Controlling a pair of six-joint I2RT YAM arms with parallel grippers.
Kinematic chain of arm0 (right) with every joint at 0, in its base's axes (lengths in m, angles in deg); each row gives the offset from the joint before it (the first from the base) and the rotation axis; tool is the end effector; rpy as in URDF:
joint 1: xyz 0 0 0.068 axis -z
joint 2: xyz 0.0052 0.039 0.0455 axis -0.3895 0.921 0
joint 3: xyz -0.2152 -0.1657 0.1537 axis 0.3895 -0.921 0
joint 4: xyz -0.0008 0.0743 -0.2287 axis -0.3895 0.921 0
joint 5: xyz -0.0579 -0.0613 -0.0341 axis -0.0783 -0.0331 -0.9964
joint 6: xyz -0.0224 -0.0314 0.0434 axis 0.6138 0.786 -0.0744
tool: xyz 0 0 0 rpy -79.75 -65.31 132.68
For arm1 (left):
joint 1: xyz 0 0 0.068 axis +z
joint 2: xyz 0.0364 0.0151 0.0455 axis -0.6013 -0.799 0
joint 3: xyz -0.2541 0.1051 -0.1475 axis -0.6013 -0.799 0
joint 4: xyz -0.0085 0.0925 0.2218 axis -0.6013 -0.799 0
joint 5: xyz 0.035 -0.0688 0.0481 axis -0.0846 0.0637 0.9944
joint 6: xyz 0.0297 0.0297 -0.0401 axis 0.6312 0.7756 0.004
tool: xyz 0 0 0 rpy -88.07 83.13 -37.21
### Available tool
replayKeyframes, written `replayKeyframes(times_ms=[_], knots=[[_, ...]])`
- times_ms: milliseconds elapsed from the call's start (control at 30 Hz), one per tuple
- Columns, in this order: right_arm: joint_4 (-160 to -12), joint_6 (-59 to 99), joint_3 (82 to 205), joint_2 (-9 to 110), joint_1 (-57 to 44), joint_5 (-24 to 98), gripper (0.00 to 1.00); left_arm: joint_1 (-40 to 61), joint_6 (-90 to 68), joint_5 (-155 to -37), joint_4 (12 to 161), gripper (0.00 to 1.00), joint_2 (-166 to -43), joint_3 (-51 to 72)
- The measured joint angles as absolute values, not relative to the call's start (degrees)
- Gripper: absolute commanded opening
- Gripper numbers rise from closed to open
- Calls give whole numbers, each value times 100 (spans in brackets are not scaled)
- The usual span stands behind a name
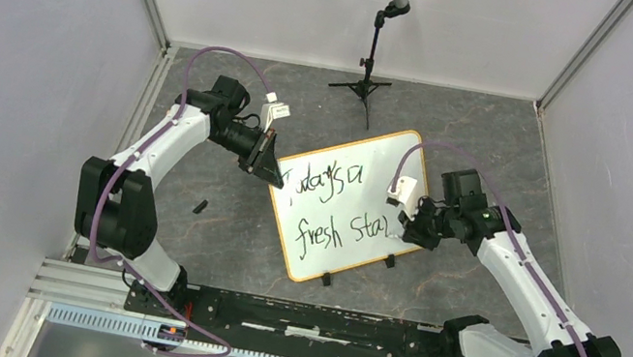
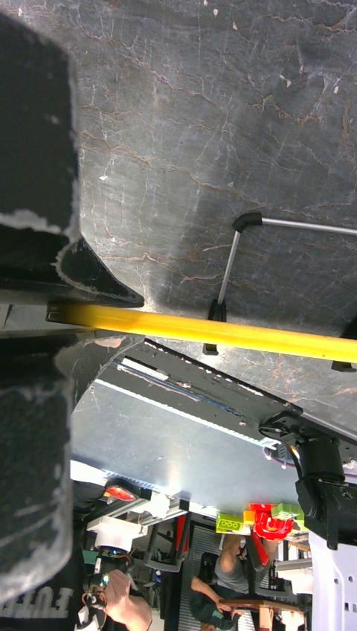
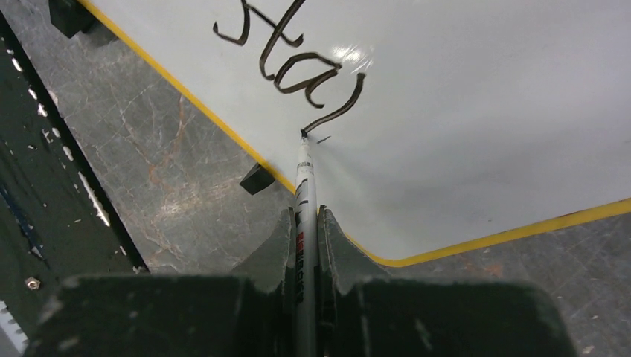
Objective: Write a sentence on the whiteboard
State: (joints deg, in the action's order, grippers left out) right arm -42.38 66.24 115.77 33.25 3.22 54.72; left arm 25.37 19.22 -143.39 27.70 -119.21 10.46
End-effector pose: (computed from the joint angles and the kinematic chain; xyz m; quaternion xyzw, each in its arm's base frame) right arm 0.1548 0.0746 0.2877 -0.5155 0.7901 0.1683 0.2857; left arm 0.2640 -0.0892 0.3114 0.2860 0.8314 -0.4544 0.1431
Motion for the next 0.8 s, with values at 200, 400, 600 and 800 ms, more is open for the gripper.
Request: replayKeyframes(times_ms=[200, 400, 600, 800], knots=[[-4123, 6622, 11466, 3325, 322, 5528, 0, 2537, 1925, -14341, 2770, 2, -11921, 1046], [-4092, 6578, 11671, 3434, 322, 5528, 0, 2537, 1925, -14341, 2770, 2, -11921, 1046], [-4131, 6537, 11910, 3537, 322, 5528, 0, 2537, 1927, -14341, 2770, 2, -11921, 1043], [-4162, 6537, 12041, 3580, 368, 5524, 0, 2537, 1927, -14341, 2772, 3, -11921, 1041]])
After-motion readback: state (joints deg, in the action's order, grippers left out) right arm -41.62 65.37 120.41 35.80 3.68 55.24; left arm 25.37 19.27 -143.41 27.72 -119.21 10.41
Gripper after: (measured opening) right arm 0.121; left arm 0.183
